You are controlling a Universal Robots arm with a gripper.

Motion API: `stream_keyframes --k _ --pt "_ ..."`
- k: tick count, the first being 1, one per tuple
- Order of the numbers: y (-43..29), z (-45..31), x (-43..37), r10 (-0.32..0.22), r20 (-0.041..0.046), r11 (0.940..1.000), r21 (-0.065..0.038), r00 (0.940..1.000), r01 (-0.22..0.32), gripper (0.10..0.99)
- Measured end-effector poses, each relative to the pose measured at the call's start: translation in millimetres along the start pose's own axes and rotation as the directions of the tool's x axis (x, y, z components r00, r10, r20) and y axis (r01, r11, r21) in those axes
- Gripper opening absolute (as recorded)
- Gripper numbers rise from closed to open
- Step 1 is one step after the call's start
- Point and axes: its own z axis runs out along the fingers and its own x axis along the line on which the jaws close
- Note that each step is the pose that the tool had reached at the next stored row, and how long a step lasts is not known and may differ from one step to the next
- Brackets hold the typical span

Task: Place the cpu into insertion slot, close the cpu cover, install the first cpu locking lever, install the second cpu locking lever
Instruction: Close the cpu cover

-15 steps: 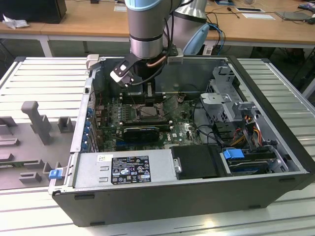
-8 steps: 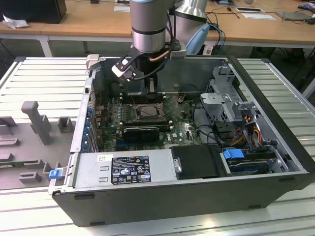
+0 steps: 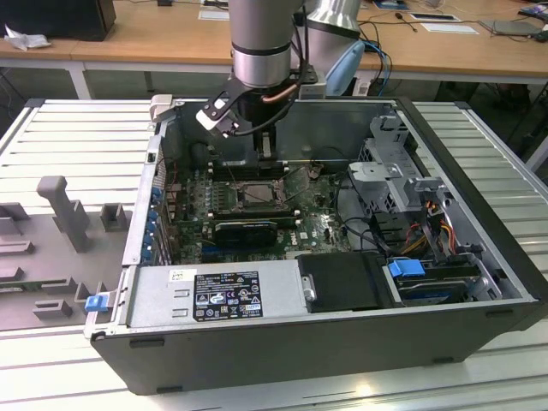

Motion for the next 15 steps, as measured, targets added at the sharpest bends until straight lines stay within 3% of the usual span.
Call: stream_keyframes --k 5,8,10,11,14,15 --pt "2.5 -1.1 0.1 0.0 0.0002 1.0 0.0 1.0 0.0 0.106" --pt "3.8 -16.2 0.3 0.0 0.0001 1.0 0.0 1.0 0.0 0.106" --pt "5.8 -17.3 0.5 0.0 -0.0003 1.0 0.002 1.0 0.0 0.106" --pt "8.7 -17.1 0.5 0.0 -0.0002 1.0 0.004 1.0 0.0 0.106" --pt "31.9 -15.3 0.7 0.0 0.0002 1.0 0.01 1.0 0.0 0.106" --pt "35.9 -14.9 0.6 0.0 0.0 0.9999 0.01 1.0 0.0 0.106"
